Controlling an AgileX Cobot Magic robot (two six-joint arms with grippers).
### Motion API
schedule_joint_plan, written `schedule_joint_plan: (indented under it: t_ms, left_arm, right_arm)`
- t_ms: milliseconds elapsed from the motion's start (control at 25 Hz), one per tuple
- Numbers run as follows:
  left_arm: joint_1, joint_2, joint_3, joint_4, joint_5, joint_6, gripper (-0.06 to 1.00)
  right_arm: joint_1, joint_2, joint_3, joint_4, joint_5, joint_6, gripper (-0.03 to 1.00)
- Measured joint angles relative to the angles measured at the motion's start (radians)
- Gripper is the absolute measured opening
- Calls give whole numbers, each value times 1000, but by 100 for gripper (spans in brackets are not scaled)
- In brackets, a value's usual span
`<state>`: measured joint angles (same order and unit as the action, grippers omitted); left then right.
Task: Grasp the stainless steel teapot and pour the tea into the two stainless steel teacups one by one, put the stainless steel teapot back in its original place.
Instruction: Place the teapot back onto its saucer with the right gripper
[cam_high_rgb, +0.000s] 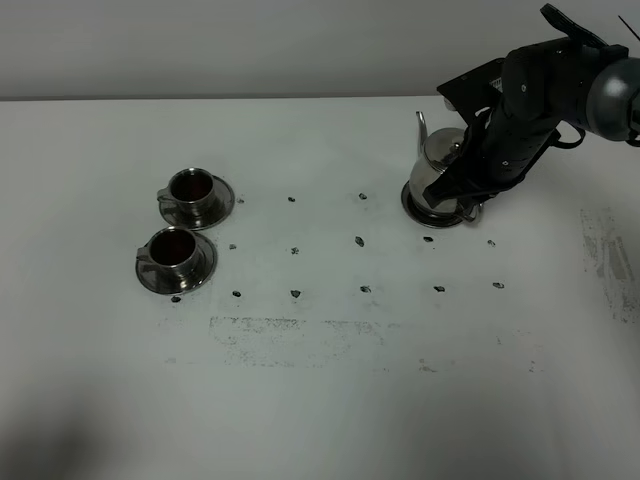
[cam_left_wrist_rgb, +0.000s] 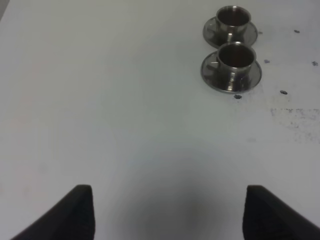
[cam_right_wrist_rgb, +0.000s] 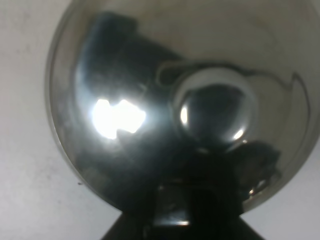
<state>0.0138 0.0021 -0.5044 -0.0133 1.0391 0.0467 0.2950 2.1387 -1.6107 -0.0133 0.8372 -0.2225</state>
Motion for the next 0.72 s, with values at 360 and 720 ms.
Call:
schedule_joint_plan:
  t_ms: [360, 720]
  left_arm:
    - [0, 0, 0, 0, 0, 0, 61]
    - [0, 0, 0, 0, 0, 0, 61]
  right_arm:
    - [10, 4, -1, 3, -1, -2, 20]
    - [10, 15, -2, -2, -6, -2, 20]
